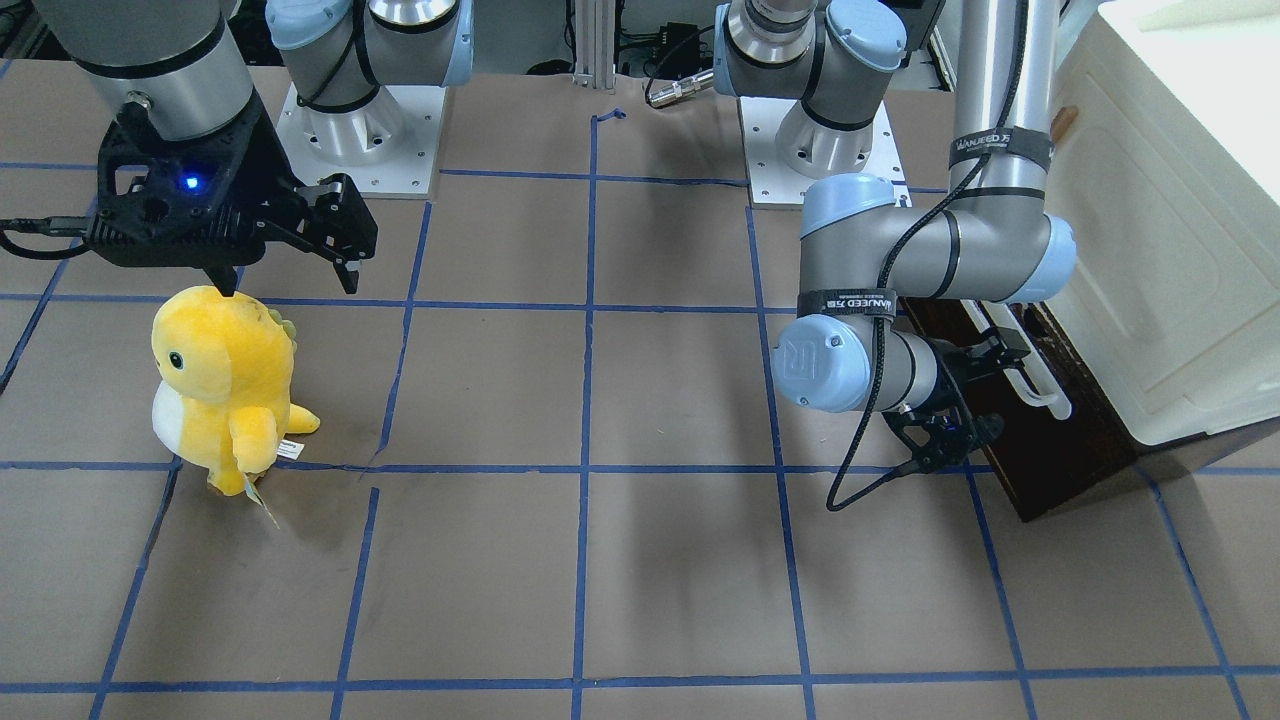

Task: Pull drawer sideways
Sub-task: 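Move the left gripper down to the white drawer handle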

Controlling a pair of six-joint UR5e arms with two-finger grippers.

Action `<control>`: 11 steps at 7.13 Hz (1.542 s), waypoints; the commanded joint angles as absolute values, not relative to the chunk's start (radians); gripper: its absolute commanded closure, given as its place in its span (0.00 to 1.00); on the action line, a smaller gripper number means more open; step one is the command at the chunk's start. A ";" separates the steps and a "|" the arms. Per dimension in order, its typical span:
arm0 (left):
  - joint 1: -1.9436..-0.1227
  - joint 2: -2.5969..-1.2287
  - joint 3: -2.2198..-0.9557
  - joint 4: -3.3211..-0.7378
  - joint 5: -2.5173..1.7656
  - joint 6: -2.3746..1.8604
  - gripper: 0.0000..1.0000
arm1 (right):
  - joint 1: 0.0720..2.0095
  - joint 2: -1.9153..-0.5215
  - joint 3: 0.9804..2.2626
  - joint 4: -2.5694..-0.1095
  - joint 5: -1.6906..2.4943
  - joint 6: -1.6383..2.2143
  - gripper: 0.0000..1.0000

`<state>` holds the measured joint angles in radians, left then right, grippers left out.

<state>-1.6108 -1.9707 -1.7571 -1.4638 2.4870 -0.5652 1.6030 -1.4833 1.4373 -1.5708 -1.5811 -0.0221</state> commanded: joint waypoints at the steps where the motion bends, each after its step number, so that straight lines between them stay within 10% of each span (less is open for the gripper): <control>1: -1.599 -1.967 -1.761 -1.466 2.490 -0.568 0.21 | 1.603 -1.483 1.437 -1.571 -1.580 -0.021 0.00; 11: -1.545 -1.947 -1.772 -1.551 2.408 -0.675 0.41 | 1.603 -1.483 1.437 -1.571 -1.580 -0.023 0.00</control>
<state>-1.5472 -1.9503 -1.7727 -1.5324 2.4049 -0.6740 1.6030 -1.4834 1.4373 -1.5708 -1.5801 -0.0225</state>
